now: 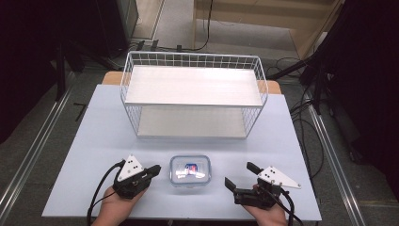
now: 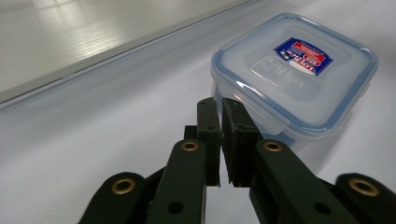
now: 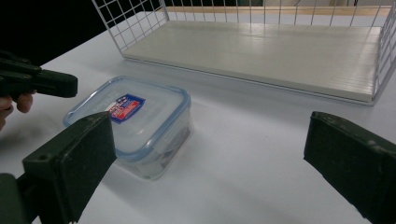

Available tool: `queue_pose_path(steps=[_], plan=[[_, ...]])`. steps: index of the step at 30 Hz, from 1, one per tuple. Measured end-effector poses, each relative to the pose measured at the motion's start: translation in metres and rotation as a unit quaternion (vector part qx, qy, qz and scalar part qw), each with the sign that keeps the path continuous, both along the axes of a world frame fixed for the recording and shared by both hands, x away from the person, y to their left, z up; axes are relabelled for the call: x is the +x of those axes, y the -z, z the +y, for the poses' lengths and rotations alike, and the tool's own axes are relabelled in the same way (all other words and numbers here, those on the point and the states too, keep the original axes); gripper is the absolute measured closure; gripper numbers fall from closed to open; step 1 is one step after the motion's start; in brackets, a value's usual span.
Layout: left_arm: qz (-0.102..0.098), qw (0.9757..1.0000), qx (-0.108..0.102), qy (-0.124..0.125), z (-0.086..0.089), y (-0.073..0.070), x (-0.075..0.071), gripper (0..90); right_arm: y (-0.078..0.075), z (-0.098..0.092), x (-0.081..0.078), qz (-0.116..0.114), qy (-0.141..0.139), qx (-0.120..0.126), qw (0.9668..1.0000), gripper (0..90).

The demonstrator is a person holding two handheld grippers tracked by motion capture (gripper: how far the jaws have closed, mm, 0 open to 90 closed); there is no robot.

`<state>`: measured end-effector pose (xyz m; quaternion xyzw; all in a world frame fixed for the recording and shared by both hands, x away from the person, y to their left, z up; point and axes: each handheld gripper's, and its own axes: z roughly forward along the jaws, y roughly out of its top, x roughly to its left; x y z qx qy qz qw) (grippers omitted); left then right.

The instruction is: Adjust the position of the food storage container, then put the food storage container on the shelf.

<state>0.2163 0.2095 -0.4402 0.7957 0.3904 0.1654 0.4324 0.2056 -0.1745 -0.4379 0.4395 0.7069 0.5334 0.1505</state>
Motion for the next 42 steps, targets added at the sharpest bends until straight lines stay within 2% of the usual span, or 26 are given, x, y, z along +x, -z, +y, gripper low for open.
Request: queue_pose_path(steps=[4, 8, 10, 12, 14, 15, 18, 21, 22, 26, 29, 33, 34, 35, 36, 40, 41, 42], plan=[[-0.002, 0.9995, -0.025, -0.018, 0.008, -0.008, -0.004, 73.0, 0.001, 0.000, 0.001, 0.000, -0.001, 0.001, 1.0000, 2.2], [-0.014, 0.9987, -0.027, -0.041, 0.017, -0.015, -0.011, 58.9, -0.001, -0.001, 0.004, -0.002, -0.001, 0.002, 1.0000, 2.5], [-0.023, 0.9981, -0.021, -0.054, 0.022, -0.017, -0.014, 52.3, -0.001, -0.001, 0.005, -0.003, -0.002, 0.002, 1.0000, 3.3], [-0.021, 0.9976, -0.019, -0.064, 0.026, -0.019, -0.017, 46.1, -0.002, 0.000, 0.007, -0.004, -0.003, 0.003, 1.0000, 3.6], [-0.016, 0.9977, -0.024, -0.061, 0.027, -0.019, -0.017, 32.5, -0.001, 0.002, 0.009, -0.006, -0.006, -0.002, 1.0000, 4.5], [-0.017, 0.9979, -0.014, -0.061, 0.027, -0.020, -0.018, 27.2, -0.001, 0.004, 0.012, -0.008, -0.008, -0.007, 0.9999, 4.7], [-0.017, 0.9976, -0.010, -0.067, 0.027, -0.022, -0.015, 17.1, -0.001, 0.009, 0.017, -0.008, -0.009, -0.014, 0.9998, 5.2], [-0.009, 0.9981, -0.008, -0.061, 0.027, -0.023, -0.012, 3.8, -0.001, 0.013, 0.021, -0.008, -0.010, -0.015, 0.9998, 5.2], [-0.001, 0.9982, -0.003, -0.059, 0.026, -0.023, -0.011, 0.0, -0.001, 0.017, 0.023, -0.010, -0.010, -0.019, 0.9997, 5.5], [-0.002, 0.9985, -0.003, -0.054, 0.024, -0.023, -0.009, 0.0, 0.000, 0.024, 0.025, -0.013, -0.016, -0.028, 0.9994, 5.7], [0.003, 0.9988, -0.014, -0.046, 0.016, -0.022, -0.005, 0.0, -0.001, 0.027, 0.026, -0.014, -0.021, -0.025, 0.9994, 6.6], [0.026, 0.9988, -0.026, -0.034, 0.009, -0.019, 0.000, 0.0, -0.006, 0.031, 0.031, -0.008, -0.023, -0.017, 0.9995, 8.9], [0.026, 0.9988, -0.026, -0.034, 0.009, -0.019, 0.000, 0.0, -0.006, 0.031, 0.031, -0.008, -0.023, -0.017, 0.9995, 8.9], [0.037, 0.9979, -0.042, -0.032, 0.007, -0.017, 0.005, 0.0, -0.008, 0.036, 0.034, -0.006, -0.027, -0.015, 0.9995, 10.5], [0.037, 0.9979, -0.042, -0.032, 0.007, -0.017, 0.005, 0.0, -0.009, 0.037, 0.035, -0.005, -0.029, -0.014, 0.9995, 11.5], [0.062, 0.9964, -0.054, -0.022, 0.000, -0.009, 0.017, 0.0, -0.009, 0.045, 0.039, 0.003, -0.039, -0.010, 0.9992, 13.5], [0.062, 0.9964, -0.054, -0.022, 0.000, -0.009, 0.017, 0.0, -0.009, 0.045, 0.039, 0.003, -0.039, -0.010, 0.9992, 13.5], [0.077, 0.9949, -0.061, -0.022, -0.002, -0.005, 0.021, 0.0, -0.009, 0.046, 0.040, 0.009, -0.040, -0.006, 0.9991, 13.7]])
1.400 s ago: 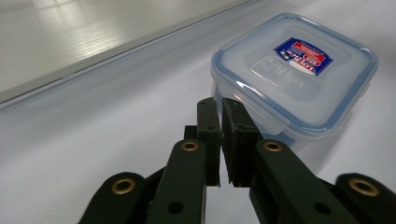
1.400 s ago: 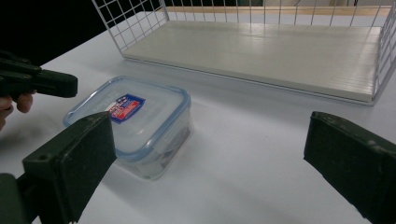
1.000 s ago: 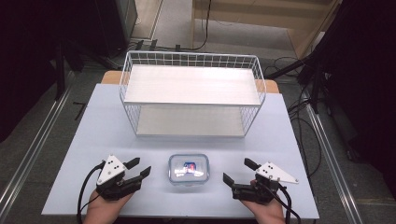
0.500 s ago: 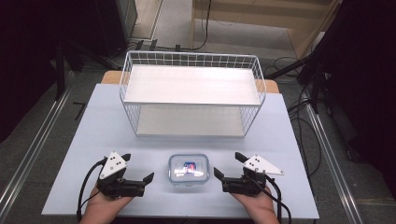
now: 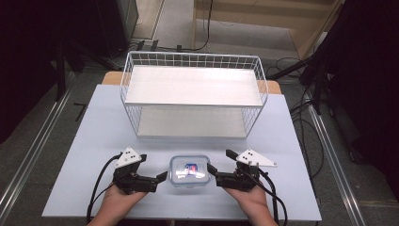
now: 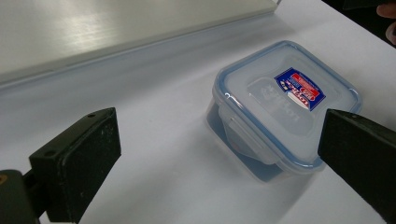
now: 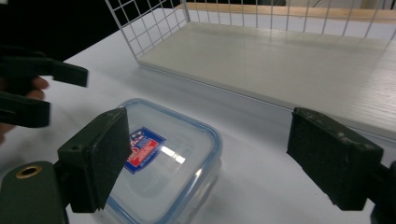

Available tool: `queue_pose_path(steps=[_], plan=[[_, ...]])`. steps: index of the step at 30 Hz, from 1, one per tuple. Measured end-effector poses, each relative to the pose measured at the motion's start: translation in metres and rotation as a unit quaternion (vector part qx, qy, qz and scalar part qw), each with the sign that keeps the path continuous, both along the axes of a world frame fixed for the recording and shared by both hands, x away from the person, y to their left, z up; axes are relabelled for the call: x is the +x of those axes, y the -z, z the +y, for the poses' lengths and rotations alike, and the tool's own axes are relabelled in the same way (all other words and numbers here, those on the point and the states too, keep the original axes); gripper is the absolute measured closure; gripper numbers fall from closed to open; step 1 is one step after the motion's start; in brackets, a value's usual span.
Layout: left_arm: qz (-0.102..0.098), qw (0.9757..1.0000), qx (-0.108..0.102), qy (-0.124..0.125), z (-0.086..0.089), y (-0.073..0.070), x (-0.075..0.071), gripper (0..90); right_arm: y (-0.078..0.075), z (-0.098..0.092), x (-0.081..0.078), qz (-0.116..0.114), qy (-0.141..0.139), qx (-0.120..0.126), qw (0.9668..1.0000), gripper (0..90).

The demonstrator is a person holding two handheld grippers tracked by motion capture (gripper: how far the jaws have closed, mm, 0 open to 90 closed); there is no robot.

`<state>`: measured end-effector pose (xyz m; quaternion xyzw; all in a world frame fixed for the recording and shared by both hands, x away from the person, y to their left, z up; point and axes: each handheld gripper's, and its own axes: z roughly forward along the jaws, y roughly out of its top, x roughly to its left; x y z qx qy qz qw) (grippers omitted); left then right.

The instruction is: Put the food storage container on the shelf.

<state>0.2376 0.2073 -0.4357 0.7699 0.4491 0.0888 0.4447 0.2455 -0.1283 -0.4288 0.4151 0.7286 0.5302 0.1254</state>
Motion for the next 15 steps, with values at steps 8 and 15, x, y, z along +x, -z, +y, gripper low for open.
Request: queue_pose_path(steps=[8, 15], plan=[[0.077, 0.9959, -0.045, 0.015, -0.013, 0.022, 0.011, 6.3, 0.012, 0.009, 0.009, 0.055, -0.019, -0.010, 0.9983, 19.6], [0.104, 0.9913, -0.077, 0.026, -0.022, 0.029, 0.013, 12.3, 0.031, 0.019, 0.007, 0.105, -0.049, -0.013, 0.9932, 28.6]])
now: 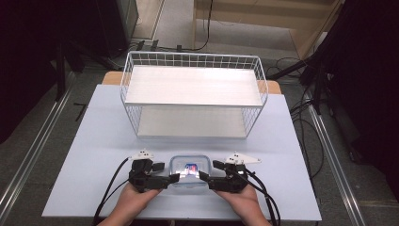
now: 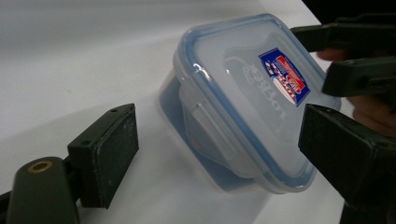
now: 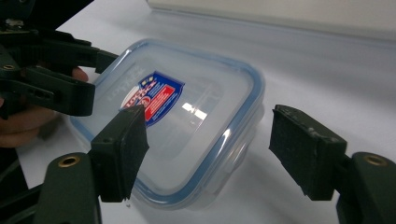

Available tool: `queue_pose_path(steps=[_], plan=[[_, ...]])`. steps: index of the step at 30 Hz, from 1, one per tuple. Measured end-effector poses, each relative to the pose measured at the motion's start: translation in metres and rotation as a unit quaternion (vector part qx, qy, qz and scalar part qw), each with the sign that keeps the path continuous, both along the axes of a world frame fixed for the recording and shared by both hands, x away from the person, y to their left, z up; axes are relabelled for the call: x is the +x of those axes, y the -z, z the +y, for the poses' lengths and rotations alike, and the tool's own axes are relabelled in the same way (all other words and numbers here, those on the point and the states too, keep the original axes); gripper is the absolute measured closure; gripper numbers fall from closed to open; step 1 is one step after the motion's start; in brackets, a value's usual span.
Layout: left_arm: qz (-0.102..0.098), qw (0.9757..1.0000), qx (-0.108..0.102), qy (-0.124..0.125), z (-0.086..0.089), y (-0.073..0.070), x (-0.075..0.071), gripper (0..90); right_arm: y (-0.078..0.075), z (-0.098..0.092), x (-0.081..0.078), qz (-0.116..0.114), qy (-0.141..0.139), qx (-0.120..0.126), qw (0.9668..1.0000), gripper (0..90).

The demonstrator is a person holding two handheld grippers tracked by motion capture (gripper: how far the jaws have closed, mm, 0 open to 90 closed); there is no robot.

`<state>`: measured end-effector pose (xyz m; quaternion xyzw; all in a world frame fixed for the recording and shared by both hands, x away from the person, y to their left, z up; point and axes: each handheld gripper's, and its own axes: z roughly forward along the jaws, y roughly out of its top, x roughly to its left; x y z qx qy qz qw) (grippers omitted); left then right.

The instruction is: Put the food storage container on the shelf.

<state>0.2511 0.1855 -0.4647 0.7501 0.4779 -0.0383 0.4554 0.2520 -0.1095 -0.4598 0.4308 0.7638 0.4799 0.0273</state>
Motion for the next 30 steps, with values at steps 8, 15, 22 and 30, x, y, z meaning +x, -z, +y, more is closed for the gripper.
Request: queue_pose_path(steps=[8, 15, 22, 30], plan=[[0.023, 0.9992, -0.031, 0.011, -0.003, 0.003, -0.001, 20.1, 0.009, 0.000, 0.002, 0.054, 0.002, 0.039, 0.9978, 29.1], [0.025, 0.9988, -0.039, 0.016, -0.003, 0.003, -0.001, 24.5, 0.012, -0.001, 0.003, 0.079, 0.002, 0.057, 0.9953, 30.2], [0.023, 0.9987, -0.042, 0.013, 0.000, 0.001, -0.001, 32.3, 0.015, -0.006, 0.004, 0.102, 0.002, 0.077, 0.9918, 32.9], [0.026, 0.9986, -0.042, 0.018, 0.002, -0.001, -0.001, 34.8, 0.015, -0.009, 0.005, 0.116, -0.002, 0.083, 0.9898, 34.7]])
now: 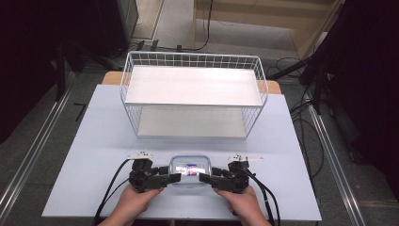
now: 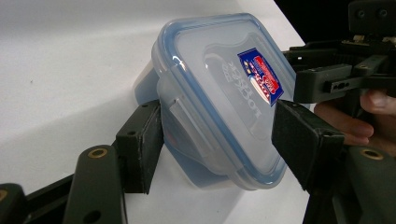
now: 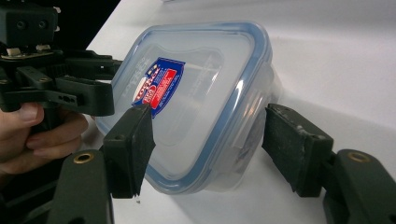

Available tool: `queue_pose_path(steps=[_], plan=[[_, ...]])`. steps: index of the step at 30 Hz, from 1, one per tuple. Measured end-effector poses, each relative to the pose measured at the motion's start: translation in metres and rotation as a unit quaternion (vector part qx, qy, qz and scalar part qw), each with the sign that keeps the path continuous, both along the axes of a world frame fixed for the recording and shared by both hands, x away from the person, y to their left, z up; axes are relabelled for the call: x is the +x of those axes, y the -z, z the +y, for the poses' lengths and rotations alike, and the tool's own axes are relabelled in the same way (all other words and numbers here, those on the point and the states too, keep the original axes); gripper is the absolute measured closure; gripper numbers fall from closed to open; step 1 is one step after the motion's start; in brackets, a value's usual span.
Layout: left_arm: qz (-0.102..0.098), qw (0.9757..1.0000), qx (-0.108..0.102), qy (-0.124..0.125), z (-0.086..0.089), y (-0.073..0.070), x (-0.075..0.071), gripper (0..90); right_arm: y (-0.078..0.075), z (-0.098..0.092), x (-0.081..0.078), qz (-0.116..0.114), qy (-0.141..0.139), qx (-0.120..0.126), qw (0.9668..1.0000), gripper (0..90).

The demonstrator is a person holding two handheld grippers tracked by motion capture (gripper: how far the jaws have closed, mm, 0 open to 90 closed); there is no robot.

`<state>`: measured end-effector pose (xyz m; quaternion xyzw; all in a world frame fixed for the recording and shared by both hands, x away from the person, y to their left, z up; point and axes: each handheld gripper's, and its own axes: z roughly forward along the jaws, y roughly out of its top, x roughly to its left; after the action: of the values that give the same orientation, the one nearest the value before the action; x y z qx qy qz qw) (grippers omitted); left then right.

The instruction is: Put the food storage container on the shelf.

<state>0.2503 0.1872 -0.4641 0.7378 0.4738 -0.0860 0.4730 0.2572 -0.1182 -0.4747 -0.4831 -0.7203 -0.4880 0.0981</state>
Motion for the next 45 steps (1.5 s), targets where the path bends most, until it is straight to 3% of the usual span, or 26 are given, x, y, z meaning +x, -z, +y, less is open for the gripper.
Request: queue_pose_path(steps=[8, 12, 18, 23, 25, 26, 27, 28, 29, 30, 33, 39, 45], plan=[[-0.011, 0.9999, 0.010, 0.007, 0.000, -0.002, -0.003, 36.1, 0.000, -0.003, -0.003, -0.002, -0.001, 0.003, 1.0000, 38.3], [-0.012, 0.9998, 0.011, 0.009, 0.001, -0.002, -0.004, 36.6, -0.003, -0.006, -0.007, -0.010, -0.001, 0.003, 0.9999, 46.2], [-0.016, 0.9998, 0.013, 0.010, 0.001, -0.003, -0.005, 36.6, -0.002, -0.006, -0.005, -0.006, -0.002, 0.006, 1.0000, 44.6], [-0.031, 0.9992, 0.024, 0.012, 0.000, -0.005, -0.009, 37.2, -0.003, -0.007, -0.004, -0.006, 0.002, 0.007, 0.9999, 46.2], [-0.036, 0.9988, 0.026, 0.019, 0.000, -0.007, -0.010, 38.2, -0.003, -0.007, -0.005, -0.002, -0.002, 0.006, 1.0000, 43.0], [-0.040, 0.9989, 0.019, 0.018, 0.003, -0.008, -0.011, 40.1, -0.002, -0.006, -0.006, -0.001, -0.004, 0.006, 1.0000, 41.6], [-0.046, 0.9987, 0.012, 0.019, 0.004, -0.010, -0.012, 47.4, -0.001, -0.006, -0.005, 0.001, -0.011, 0.010, 0.9999, 40.5], [-0.051, 0.9982, 0.020, 0.023, 0.003, -0.011, -0.013, 49.6, -0.001, -0.004, -0.006, 0.006, -0.017, 0.013, 0.9998, 38.1], [-0.051, 0.9982, 0.020, 0.023, 0.003, -0.011, -0.013, 48.9, -0.001, -0.003, -0.007, 0.006, -0.015, 0.014, 0.9998, 38.8], [-0.058, 0.9975, 0.033, 0.023, 0.001, -0.013, -0.014, 47.9, -0.001, -0.004, -0.007, 0.000, -0.012, 0.012, 0.9999, 42.7], [-0.064, 0.9970, 0.036, 0.025, 0.001, -0.013, -0.016, 48.1, -0.004, -0.008, -0.008, -0.002, -0.008, 0.017, 0.9998, 46.9], [-0.059, 0.9977, 0.027, 0.020, 0.001, -0.010, -0.019, 48.2, -0.002, -0.010, -0.014, -0.004, -0.010, 0.022, 0.9997, 47.9], [-0.035, 0.9990, 0.016, 0.020, 0.002, -0.005, -0.020, 46.0, -0.001, -0.011, -0.017, 0.000, -0.013, 0.021, 0.9997, 47.9]])
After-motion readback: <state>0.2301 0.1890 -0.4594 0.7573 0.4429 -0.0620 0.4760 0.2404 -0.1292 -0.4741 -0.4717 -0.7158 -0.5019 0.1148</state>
